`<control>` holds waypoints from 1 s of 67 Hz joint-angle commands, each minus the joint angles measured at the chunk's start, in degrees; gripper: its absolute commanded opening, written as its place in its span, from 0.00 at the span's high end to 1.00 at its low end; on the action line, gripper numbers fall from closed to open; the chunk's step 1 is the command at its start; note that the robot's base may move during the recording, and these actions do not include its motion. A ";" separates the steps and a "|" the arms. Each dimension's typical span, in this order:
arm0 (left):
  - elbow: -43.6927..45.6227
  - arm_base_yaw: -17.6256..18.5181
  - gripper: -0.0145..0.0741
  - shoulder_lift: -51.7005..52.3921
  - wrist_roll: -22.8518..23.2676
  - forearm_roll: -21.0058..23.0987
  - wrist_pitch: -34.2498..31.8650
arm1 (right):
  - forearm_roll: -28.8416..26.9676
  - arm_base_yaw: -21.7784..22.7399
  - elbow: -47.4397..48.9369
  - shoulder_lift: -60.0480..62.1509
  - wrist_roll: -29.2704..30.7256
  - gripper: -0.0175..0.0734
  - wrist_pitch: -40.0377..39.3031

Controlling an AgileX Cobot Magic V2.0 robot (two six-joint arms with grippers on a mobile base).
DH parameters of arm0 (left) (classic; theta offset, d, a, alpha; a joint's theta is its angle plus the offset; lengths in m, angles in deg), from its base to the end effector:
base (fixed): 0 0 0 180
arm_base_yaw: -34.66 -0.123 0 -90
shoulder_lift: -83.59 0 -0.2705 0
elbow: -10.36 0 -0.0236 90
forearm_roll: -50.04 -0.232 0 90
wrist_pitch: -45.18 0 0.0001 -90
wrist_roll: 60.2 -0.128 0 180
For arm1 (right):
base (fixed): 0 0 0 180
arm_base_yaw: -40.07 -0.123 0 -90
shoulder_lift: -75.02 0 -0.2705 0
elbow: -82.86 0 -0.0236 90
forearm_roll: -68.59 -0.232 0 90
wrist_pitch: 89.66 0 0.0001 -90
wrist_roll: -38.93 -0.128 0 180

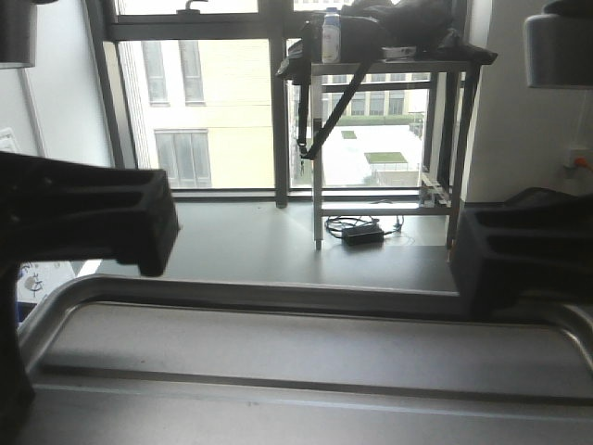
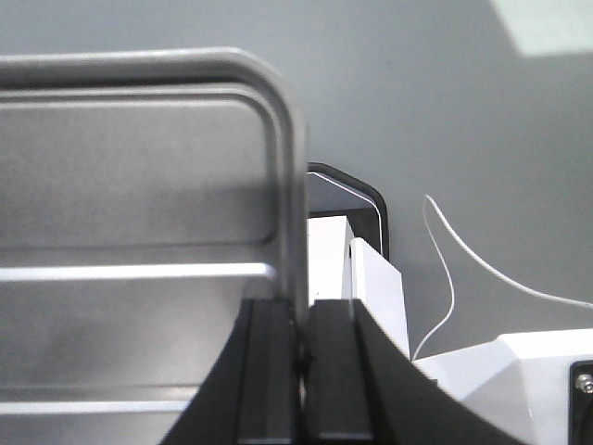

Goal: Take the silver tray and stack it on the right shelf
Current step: 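Hold the silver tray in both grippers while the base drives away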

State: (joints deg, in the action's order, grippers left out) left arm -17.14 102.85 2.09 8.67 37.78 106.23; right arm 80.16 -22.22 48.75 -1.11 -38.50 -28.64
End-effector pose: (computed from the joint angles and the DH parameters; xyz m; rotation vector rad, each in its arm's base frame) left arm 0.1001 -0.1860 0.2136 0.1095 2.8913 -0.1299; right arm 0.1041 0.1499 0.2031 0.2615 2.9028 0.1163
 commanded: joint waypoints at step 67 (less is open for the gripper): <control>0.75 0.03 0.95 1.25 0.60 -3.98 15.64 | 3.27 0.41 0.83 1.15 0.10 0.73 13.11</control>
State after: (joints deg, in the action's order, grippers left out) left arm -17.14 102.85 2.09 8.67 37.78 106.23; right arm 80.16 -22.22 48.75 -1.11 -38.50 -28.64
